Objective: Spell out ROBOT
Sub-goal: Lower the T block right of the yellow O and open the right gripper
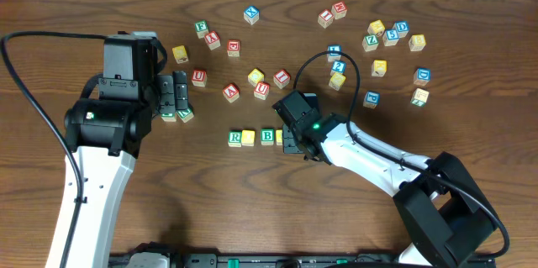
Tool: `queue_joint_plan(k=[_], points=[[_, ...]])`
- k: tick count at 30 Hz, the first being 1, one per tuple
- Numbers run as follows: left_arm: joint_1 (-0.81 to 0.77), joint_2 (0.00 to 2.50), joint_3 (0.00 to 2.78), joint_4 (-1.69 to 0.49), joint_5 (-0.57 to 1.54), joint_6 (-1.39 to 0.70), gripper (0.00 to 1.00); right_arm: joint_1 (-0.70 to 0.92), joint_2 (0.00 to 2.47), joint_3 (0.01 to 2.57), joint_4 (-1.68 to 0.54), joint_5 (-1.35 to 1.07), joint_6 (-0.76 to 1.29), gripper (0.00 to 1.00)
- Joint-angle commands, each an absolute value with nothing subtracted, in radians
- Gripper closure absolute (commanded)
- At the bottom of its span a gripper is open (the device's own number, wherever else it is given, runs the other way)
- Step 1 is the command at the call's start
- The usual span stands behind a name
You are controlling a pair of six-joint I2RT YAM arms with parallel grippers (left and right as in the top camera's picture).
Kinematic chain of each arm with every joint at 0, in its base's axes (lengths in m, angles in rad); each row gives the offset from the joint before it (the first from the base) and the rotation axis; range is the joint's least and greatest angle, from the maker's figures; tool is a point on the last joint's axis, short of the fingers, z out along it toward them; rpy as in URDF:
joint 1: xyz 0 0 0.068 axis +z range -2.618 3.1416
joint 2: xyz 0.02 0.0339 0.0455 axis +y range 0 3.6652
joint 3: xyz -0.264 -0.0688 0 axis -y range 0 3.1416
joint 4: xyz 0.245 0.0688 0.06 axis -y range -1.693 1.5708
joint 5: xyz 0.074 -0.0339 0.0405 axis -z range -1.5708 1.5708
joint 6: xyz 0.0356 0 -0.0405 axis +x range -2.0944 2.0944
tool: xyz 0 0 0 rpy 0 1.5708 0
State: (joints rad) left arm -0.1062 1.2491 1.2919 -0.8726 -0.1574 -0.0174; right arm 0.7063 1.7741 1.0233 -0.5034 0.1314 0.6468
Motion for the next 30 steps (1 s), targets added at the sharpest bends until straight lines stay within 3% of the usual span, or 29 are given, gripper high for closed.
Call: queue_joint_plan(k=[1, 18, 20, 23, 30], points=[[-0.101, 1.248, 1.308, -0.875, -0.167, 0.0, 0.02, 0.709, 1.786, 1.013, -0.5, 0.166, 0.658, 0.64], [-0.101, 1.248, 1.308, -0.875, -0.167, 0.0, 0.02, 0.678, 1.774, 1.187, -0.598, 0.213, 0.596, 0.65], [-0.101, 1.248, 1.308, -0.875, -0.167, 0.0, 0.02, 0.645, 1.774, 1.197, -0.637, 0.241, 0.597, 0.7], [-0.101, 1.248, 1.308, -0.875, -0.167, 0.0, 0.02, 0.581, 1.774, 1.197, -0.732, 0.245, 0.613, 0.97], [-0.101, 1.248, 1.308, -0.875, -0.167, 0.0, 0.02, 0.583, 1.774, 1.179, -0.797, 0.191, 0.653, 0.99]])
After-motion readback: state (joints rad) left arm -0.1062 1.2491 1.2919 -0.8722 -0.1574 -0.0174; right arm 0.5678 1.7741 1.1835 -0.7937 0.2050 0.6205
